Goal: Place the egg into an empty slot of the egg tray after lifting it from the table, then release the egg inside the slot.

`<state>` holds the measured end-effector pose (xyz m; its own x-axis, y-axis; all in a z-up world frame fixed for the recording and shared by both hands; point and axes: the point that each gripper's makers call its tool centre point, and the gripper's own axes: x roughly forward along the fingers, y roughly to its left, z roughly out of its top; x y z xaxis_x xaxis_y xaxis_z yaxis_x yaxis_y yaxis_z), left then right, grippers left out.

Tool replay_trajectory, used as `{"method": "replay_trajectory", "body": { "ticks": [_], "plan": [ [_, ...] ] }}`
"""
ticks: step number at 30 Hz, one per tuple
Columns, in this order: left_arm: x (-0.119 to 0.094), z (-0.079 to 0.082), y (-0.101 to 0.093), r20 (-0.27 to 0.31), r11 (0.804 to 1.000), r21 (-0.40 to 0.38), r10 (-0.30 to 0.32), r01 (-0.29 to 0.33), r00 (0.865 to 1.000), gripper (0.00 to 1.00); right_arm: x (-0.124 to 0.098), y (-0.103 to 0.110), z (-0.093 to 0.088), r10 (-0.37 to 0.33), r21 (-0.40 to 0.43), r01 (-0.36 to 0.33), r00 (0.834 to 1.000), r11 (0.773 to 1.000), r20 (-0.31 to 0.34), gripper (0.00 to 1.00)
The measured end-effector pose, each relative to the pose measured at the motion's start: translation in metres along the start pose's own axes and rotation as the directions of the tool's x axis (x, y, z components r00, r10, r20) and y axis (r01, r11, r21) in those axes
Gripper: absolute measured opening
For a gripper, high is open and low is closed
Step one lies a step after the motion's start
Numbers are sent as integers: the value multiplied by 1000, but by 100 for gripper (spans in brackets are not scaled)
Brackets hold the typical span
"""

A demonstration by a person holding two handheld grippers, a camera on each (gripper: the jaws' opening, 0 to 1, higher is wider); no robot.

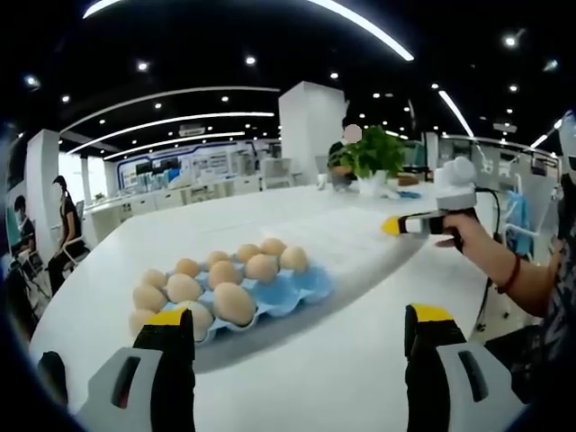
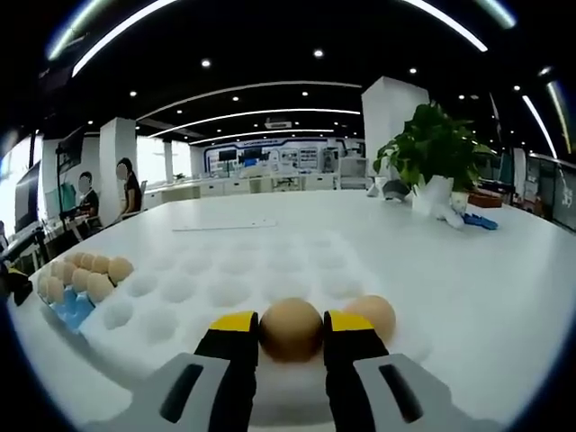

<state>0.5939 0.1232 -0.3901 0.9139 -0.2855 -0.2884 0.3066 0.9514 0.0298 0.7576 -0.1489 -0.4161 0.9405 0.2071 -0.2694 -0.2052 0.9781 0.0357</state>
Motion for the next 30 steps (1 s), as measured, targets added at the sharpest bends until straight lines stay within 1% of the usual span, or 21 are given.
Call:
{"method": "replay_trajectory", "body": {
  "ticks": [3, 5, 8, 12, 18, 20, 25, 30],
  "plan": [
    [-1, -1, 1, 0, 1000, 0, 3, -3, 1000, 99, -2, 0, 6, 5, -2, -5, 1000, 1000, 22, 29],
    [-1, -1, 0, -2, 1000, 0, 0, 0, 1000, 99, -4, 0, 10, -3, -13, 4, 999, 1000, 36, 29],
    [0, 0, -2, 0, 1000, 3, -6, 6, 1000, 99, -6, -2, 16, 5, 6, -5, 998, 1000, 56, 29],
    [-1, 2, -3, 7, 1000, 4, -5, 5, 1000, 99, -10, -1, 22, 12, -2, -12, 997, 1000, 78, 29],
    [-3, 2, -3, 4, 1000, 6, -4, 4, 1000, 99, -10, 8, 24, 42, -10, -41, 996, 999, 82, 29],
    [-3, 1, -3, 1, 1000, 6, -3, 3, 1000, 99, -11, 12, 23, 45, -27, -43, 996, 999, 75, 29],
    [-4, 2, -3, 6, 1000, 7, -2, 2, 1000, 99, -12, 18, 27, 60, -29, -58, 995, 998, 82, 29],
    [-5, 1, -2, 3, 1000, 6, -1, 1, 1000, 99, -13, 29, 29, 89, -35, -86, 992, 996, 88, 29]
  ]
}}
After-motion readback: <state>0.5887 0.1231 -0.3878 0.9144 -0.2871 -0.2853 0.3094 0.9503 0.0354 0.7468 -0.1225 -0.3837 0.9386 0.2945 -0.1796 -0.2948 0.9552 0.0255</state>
